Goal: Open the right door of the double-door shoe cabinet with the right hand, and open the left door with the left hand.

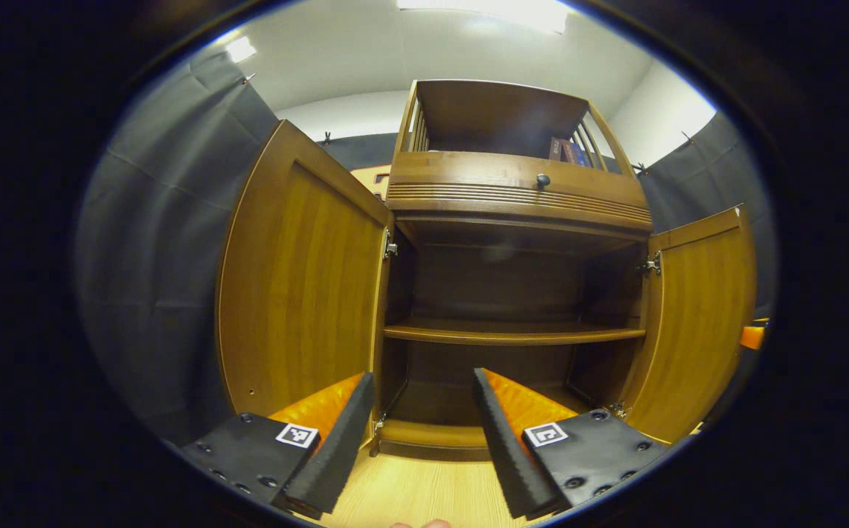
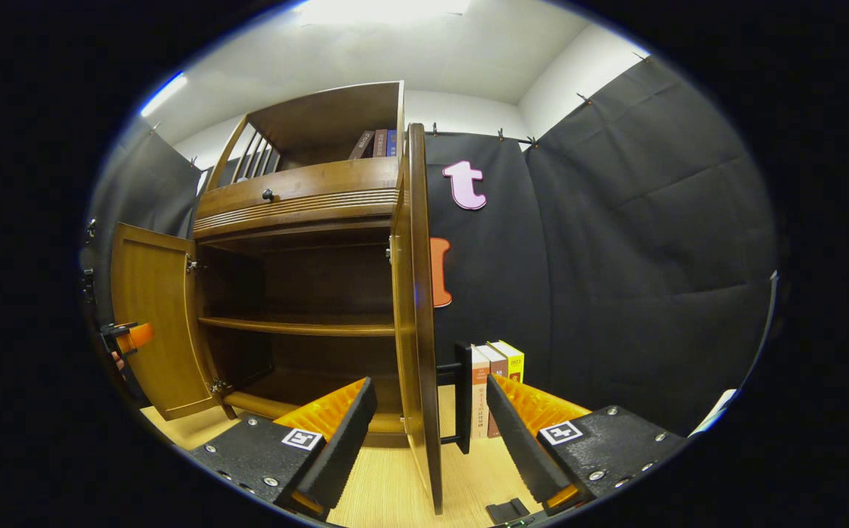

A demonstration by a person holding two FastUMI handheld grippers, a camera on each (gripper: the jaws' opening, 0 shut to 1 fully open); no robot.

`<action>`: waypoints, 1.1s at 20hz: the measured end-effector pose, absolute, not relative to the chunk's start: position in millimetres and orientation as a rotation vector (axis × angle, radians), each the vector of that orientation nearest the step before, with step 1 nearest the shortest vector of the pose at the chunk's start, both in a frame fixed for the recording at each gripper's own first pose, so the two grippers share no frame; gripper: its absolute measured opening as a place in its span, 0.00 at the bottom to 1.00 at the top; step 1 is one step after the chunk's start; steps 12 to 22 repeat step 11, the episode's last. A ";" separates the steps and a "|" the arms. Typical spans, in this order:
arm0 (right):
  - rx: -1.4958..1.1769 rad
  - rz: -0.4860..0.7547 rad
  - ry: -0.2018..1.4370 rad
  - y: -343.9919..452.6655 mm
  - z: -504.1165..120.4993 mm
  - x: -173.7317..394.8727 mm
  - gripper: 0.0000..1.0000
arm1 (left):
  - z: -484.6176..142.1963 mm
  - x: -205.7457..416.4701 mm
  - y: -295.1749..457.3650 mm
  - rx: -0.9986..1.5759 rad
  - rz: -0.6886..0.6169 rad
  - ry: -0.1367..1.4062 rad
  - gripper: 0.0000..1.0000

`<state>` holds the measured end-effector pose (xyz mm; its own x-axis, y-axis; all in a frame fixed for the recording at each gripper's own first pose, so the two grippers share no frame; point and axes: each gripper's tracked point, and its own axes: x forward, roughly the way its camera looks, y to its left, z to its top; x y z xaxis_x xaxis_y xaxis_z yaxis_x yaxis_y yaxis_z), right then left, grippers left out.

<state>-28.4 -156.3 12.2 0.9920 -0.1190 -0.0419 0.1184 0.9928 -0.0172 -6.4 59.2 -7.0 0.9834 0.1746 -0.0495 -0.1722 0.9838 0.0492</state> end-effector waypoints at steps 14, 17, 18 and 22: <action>-0.003 -0.094 0.065 -144.5 0.7 -25.9 0.99 | -9.5 -6.5 60.4 0.066 0.184 0.060 0.93; -0.003 -0.094 0.065 -144.5 0.7 -25.9 0.99 | -9.5 -6.5 60.4 0.066 0.184 0.060 0.93; -0.003 -0.094 0.065 -144.5 0.7 -25.9 0.99 | -9.5 -6.5 60.4 0.066 0.184 0.060 0.93; -0.003 -0.094 0.065 -144.5 0.7 -25.9 0.99 | -9.5 -6.5 60.4 0.066 0.184 0.060 0.93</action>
